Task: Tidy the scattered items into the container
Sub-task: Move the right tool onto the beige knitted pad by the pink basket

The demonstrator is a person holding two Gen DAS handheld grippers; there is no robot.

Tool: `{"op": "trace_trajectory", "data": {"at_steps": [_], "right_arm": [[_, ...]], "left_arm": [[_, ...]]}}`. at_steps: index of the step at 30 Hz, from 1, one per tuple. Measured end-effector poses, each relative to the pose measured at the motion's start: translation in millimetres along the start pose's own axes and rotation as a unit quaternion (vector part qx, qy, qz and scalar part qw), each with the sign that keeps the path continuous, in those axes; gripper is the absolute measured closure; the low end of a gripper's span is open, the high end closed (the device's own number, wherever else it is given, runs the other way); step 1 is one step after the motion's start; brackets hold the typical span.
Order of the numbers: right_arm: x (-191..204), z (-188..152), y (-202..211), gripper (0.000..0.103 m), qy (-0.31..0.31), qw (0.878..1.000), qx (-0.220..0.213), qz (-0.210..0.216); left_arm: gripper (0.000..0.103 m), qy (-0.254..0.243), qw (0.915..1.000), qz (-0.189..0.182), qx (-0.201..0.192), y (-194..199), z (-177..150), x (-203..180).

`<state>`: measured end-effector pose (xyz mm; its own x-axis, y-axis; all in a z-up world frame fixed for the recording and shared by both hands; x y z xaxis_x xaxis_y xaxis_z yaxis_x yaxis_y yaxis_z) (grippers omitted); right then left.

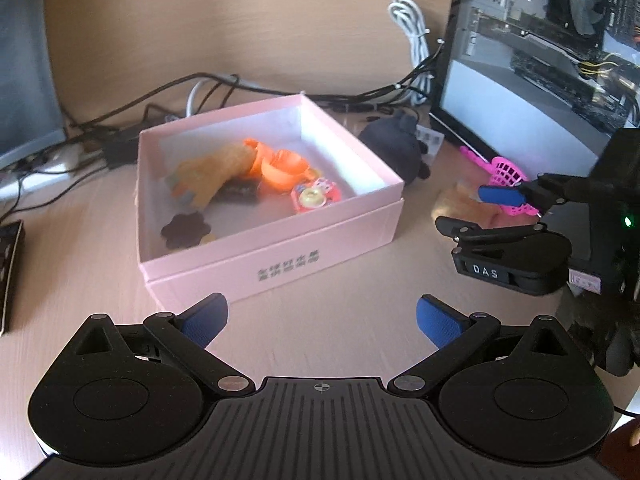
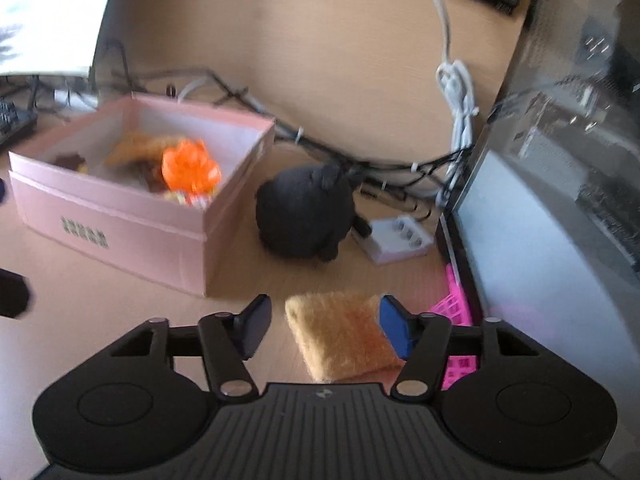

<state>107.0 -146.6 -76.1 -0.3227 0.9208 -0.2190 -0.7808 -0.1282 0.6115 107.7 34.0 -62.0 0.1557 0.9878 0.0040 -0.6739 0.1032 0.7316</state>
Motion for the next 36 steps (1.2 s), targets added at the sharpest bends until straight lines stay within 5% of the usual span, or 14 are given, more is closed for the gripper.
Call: {"op": "trace_trajectory", "data": {"at_steps": [9,17,19,22,26,30,36], "right_arm": [[-1.1,-12.0,-1.2,0.061,-0.068,0.995,0.032,0.068],[61.8,-22.5,54.3,0.061,0.007,0.982,0.010,0.187],[60.8,-16.8,68.5,0.061,0.034,0.988,-0.024,0.148],[40.7,-6.0,72.4,0.060,0.079,0.995,-0.064,0.013],[22.8,-2.1,53.6,0.058,0.145,0.982,-0.057,-0.109],[9.5,-1.1,32.5,0.055,0.165,0.973,-0.026,-0.161],[-6.7,-5.5,9.1,0.052,0.149,0.972,0.013,-0.182]], "left_arm": [[0.000,0.034,0.9992,0.011,0.020,3.0,-14.3,11.7],[0.000,0.036,0.9988,0.013,0.030,8.0,-28.2,8.8],[0.000,0.038,0.9987,0.012,0.032,9.8,-31.0,7.8],[0.000,0.037,0.9988,0.009,0.030,13.6,-33.4,5.1],[0.000,0.037,0.9989,0.007,0.028,18.4,-36.4,3.1],[0.000,0.042,0.9986,0.012,0.030,19.0,-37.6,6.7],[0.000,0.055,0.9977,0.017,0.035,15.3,-39.1,15.8]]}}
Point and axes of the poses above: each gripper's, at about its wrist camera, not at the fingertips, and y roughly against the way its jaws point, x to its left, z to its top, the point moved 8 cm from there along -y, roughly the way its jaws point, and after that the axes turned 3 degrees about z, right-handed, at the moved point
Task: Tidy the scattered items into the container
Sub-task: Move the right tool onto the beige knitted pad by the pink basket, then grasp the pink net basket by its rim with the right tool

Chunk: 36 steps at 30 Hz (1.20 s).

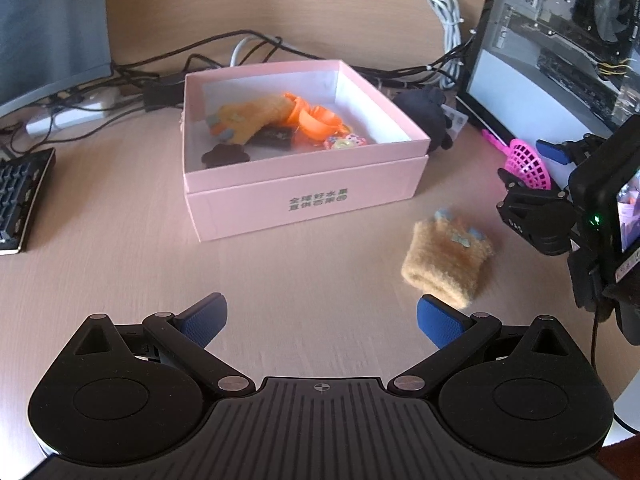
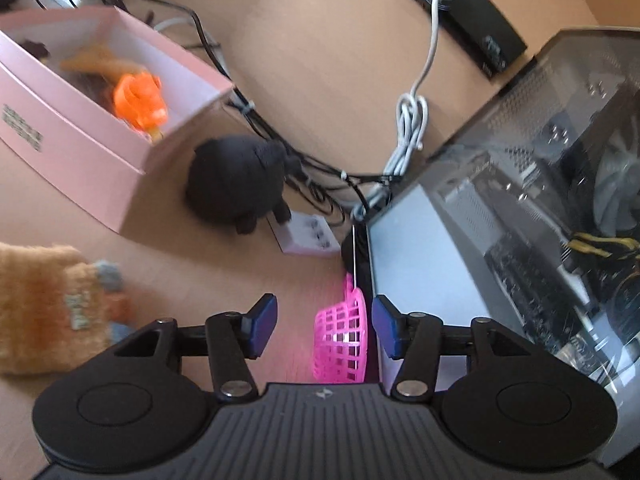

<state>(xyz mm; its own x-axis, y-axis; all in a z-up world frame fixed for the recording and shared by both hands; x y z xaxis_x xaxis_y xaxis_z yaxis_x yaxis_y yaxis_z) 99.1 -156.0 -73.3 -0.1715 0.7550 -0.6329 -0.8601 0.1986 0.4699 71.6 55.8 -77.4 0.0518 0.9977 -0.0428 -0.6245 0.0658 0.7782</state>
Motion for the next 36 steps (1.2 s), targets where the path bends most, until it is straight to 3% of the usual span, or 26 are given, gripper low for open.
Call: {"op": "trace_trajectory", "data": {"at_steps": [8,12,18,24,36], "right_arm": [[-3.1,-8.8,-23.7,0.052,0.000,1.000,0.026,0.004],[-5.3,-11.3,-29.2,0.071,-0.007,0.999,0.034,0.008],[-4.8,-8.8,-23.8,0.079,-0.026,0.999,0.026,0.037],[2.5,-6.2,-4.8,0.091,-0.056,0.994,0.022,0.091],[31.6,-0.7,69.8,0.091,-0.066,0.971,-0.024,0.230]], "left_arm": [[0.000,0.005,1.0000,-0.001,0.006,-8.0,1.7,6.4],[0.000,0.009,0.9999,0.001,0.010,-11.9,2.7,9.5],[0.000,-0.002,0.9999,-0.007,0.011,-14.1,4.3,4.4],[0.000,-0.010,0.9998,-0.015,0.012,-15.7,5.6,-1.9],[0.000,-0.035,0.9988,-0.035,0.005,-14.6,10.9,-18.6]]}}
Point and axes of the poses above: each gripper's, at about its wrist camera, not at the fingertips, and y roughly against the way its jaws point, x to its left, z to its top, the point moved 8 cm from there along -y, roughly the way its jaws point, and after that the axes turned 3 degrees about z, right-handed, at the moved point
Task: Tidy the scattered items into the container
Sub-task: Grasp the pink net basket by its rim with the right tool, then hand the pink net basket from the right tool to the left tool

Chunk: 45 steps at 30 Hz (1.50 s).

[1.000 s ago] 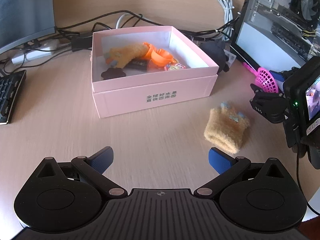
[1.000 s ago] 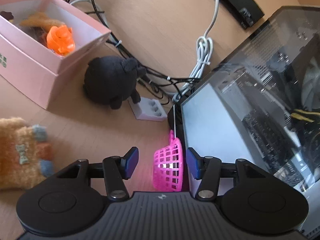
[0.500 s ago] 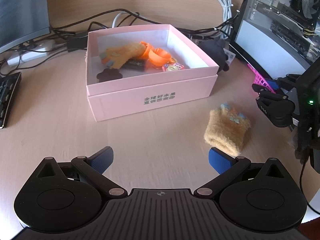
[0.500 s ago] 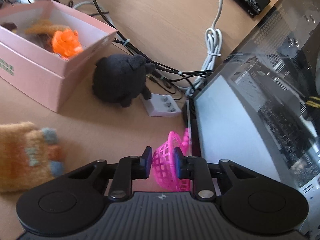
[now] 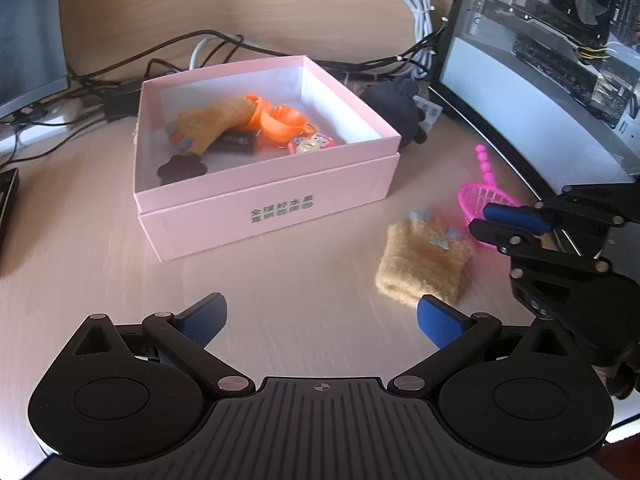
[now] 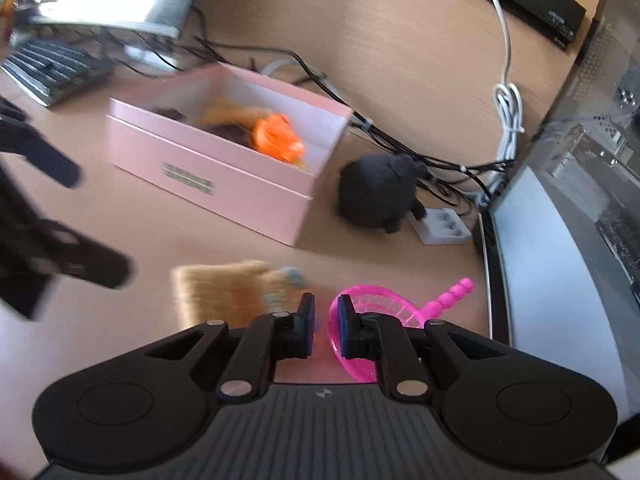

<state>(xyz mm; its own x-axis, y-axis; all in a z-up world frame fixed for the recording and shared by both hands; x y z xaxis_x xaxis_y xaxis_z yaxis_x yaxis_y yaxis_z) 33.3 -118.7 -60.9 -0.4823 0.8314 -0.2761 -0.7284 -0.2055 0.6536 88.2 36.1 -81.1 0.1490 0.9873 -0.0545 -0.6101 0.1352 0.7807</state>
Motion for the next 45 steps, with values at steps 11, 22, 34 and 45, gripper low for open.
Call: {"op": "trace_trajectory", "data": {"at_steps": [11,22,34,45], "right_arm": [[-12.4,-17.5,-7.9,0.076,0.018,0.999,0.010,-0.047],[-37.4,-3.2,1.7,0.096,-0.021,0.999,-0.001,-0.045],[-44.7,30.6,49.5,0.096,-0.186,0.976,-0.036,0.105],[60.0,88.4,69.5,0.096,-0.069,0.961,-0.095,0.250]], "left_arm": [[0.000,0.007,1.0000,0.004,0.004,2.9,-6.0,3.7],[0.000,0.011,0.9998,0.016,0.007,6.7,-10.1,8.7],[0.000,-0.007,0.9998,0.017,-0.004,9.1,-5.2,1.5],[0.000,0.072,0.9935,0.089,-0.003,45.1,-54.9,81.6]]}}
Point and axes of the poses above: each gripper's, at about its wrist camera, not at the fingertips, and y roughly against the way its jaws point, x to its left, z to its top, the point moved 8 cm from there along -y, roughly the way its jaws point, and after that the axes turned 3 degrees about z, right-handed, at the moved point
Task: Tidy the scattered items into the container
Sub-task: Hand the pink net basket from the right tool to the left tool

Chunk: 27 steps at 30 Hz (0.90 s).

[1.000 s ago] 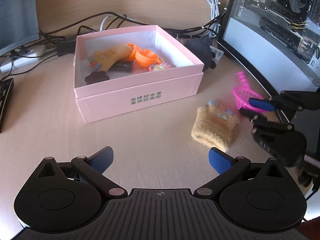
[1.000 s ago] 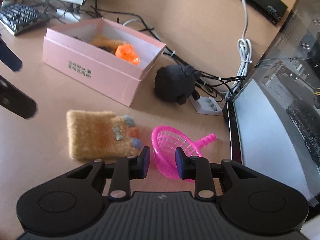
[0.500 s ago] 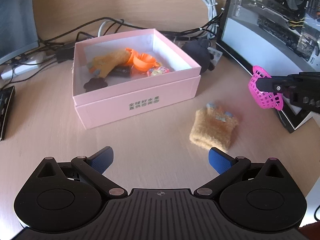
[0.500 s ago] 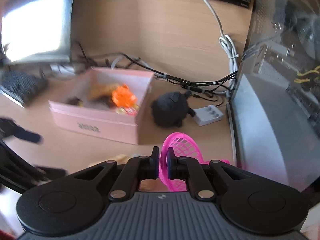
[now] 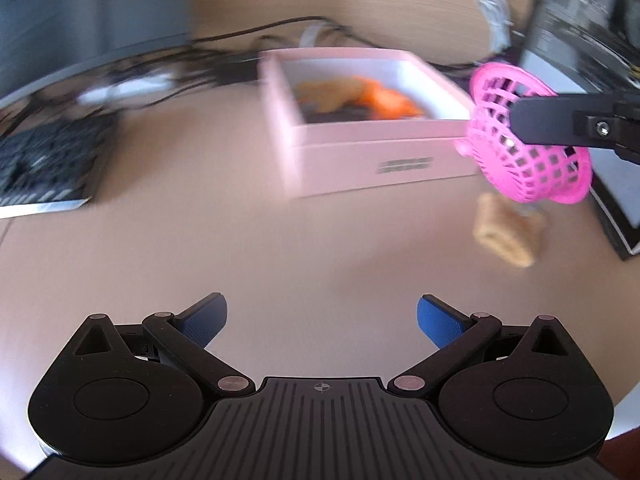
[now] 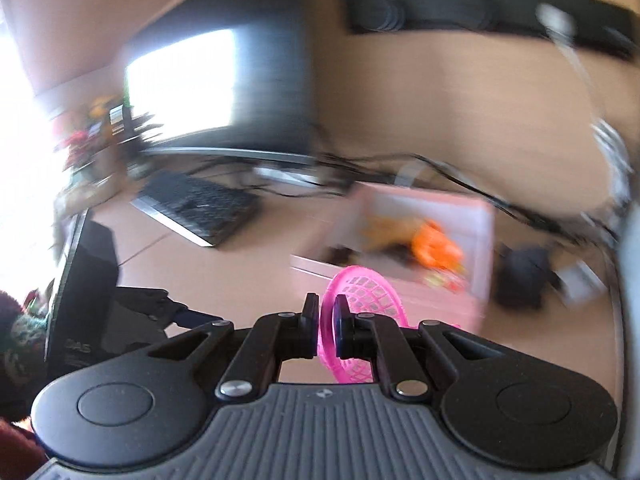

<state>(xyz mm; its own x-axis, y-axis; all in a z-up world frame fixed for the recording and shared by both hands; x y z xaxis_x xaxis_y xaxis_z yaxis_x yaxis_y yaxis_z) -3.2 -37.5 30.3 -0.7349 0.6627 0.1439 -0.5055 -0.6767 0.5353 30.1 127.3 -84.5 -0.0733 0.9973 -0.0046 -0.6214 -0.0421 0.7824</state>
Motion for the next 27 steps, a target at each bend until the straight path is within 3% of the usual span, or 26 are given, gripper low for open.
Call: {"op": "trace_trajectory", "data": {"at_steps": [6,10,13,15,19,24,27], "right_arm": [[79.5,2.7,-60.0,0.095,0.123,0.988,0.025,0.088],[106.2,-16.2,-89.6,0.095,0.199,0.974,0.058,0.096],[108.6,-28.0,-89.1,0.087,0.226,0.967,0.071,0.093],[102.1,-32.3,-83.2,0.077,0.227,0.968,0.077,0.080],[69.0,-35.8,-63.1,0.041,0.195,0.976,0.082,0.048],[12.7,-48.5,-30.5,0.031,0.142,0.986,0.090,-0.010],[-22.3,-60.8,-12.1,0.025,0.099,0.990,0.091,-0.050]], "left_arm": [[0.000,0.062,0.9977,0.028,-0.001,26.3,-32.1,58.9],[0.000,0.076,0.9967,0.027,-0.005,33.4,-41.1,70.3],[0.000,0.055,0.9984,0.013,-0.004,29.8,-39.0,61.7],[0.000,0.025,0.9997,-0.007,-0.005,26.0,-35.6,46.0],[0.000,-0.041,0.9968,-0.068,-0.006,19.1,-25.1,6.4],[0.000,-0.083,0.9903,-0.111,-0.003,4.2,-7.7,-36.7],[0.000,-0.101,0.9883,-0.114,-0.001,-4.6,0.9,-56.0]]}}
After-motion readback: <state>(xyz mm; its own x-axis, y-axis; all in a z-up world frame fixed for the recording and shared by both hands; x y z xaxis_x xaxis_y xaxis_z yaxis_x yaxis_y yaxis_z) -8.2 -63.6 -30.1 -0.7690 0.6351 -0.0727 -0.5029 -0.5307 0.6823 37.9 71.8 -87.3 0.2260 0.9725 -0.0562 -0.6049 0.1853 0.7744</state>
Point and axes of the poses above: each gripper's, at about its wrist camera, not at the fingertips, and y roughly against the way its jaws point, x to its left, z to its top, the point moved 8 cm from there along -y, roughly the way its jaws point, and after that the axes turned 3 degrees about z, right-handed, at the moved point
